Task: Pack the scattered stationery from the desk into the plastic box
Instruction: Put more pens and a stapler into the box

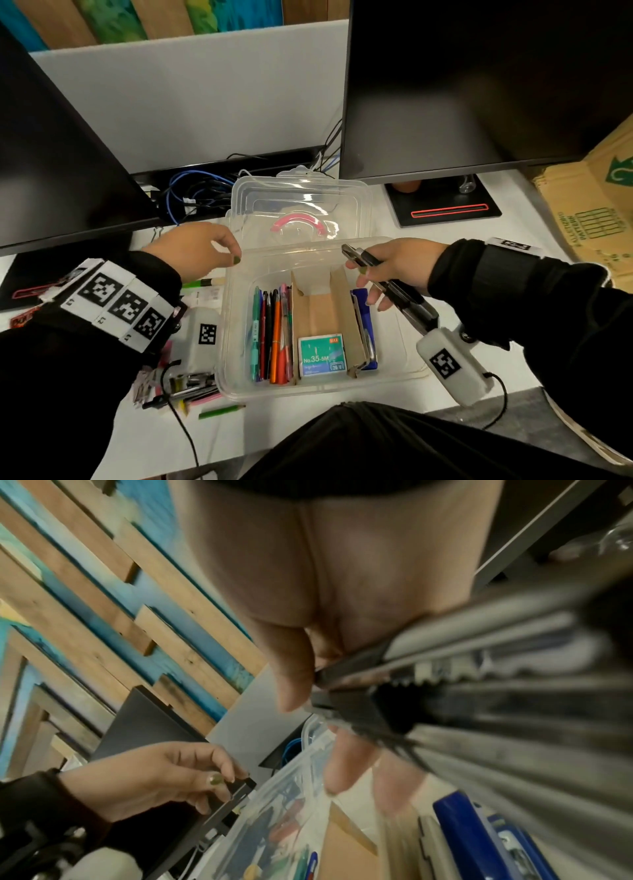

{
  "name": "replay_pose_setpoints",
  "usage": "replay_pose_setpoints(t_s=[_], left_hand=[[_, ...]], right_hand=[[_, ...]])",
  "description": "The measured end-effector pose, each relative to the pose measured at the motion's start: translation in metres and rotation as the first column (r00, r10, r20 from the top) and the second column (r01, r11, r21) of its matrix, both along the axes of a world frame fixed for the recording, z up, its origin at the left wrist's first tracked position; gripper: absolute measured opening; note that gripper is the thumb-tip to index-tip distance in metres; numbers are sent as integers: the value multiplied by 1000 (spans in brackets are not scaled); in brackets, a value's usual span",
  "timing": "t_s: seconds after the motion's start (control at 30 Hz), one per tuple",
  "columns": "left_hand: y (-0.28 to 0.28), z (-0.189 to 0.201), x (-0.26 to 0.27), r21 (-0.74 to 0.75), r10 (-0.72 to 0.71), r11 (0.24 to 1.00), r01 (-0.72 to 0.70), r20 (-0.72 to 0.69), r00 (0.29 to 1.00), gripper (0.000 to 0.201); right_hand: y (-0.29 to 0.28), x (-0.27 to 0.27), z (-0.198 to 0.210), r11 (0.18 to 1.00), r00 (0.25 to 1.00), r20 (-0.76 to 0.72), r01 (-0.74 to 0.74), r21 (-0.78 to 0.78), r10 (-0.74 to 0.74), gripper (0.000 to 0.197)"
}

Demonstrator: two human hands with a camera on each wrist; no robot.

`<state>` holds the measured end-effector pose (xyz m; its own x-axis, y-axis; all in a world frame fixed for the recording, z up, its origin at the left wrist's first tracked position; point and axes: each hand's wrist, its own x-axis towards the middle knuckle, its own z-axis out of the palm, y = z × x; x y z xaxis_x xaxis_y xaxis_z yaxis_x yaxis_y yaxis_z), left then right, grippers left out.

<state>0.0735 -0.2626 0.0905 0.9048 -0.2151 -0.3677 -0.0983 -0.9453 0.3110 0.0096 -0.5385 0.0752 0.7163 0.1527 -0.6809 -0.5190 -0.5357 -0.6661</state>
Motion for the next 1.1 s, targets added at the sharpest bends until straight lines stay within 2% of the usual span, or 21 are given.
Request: replay_pose_setpoints(t_s=[0.1,0.23,0.33,0.4,0.53,0.6,0.67,0.73,0.8,1.0,1.1], left_hand=[[-17,27,-5,-157,-78,984,87,62,995,9],[-56,50,-19,-383,-190,900,209,88,978,15],[-78,46,-24,-332,-278,886,323,175,944,25],[-88,40,-26,-294,-305,884,362,221,926,24],[-102,31,-25,-317,-232,897,307,254,939,14],[-105,27,-22,-330,-188,902,279,283,941,12],[-106,20,-18,-351,-148,899,260,317,937,12],[-107,12,-15,-390,-117,887,246,325,938,11],[-109,2,-15,-416,-110,874,250,332,937,10],[-111,-18,-14,-284,-276,874,395,380,883,11],[-113,-24,-12,-289,-284,865,409,391,876,12]], right_hand=[[-2,-2,4,991,997,39,-69,119,64,29],[4,1,12,975,981,128,-164,147,146,23],[8,3,16,967,959,214,-217,131,186,22],[8,6,15,966,942,264,-239,96,207,19],[4,14,12,971,905,360,-237,-18,227,16],[1,18,9,980,907,378,-196,-15,187,19],[-4,21,7,974,888,401,-182,-138,223,23],[-9,24,3,944,863,418,-177,-279,285,27],[-12,25,-2,927,852,425,-164,-339,306,28],[-13,31,-11,808,775,411,-206,-552,479,20],[-13,38,-15,734,746,363,-242,-634,559,20]])
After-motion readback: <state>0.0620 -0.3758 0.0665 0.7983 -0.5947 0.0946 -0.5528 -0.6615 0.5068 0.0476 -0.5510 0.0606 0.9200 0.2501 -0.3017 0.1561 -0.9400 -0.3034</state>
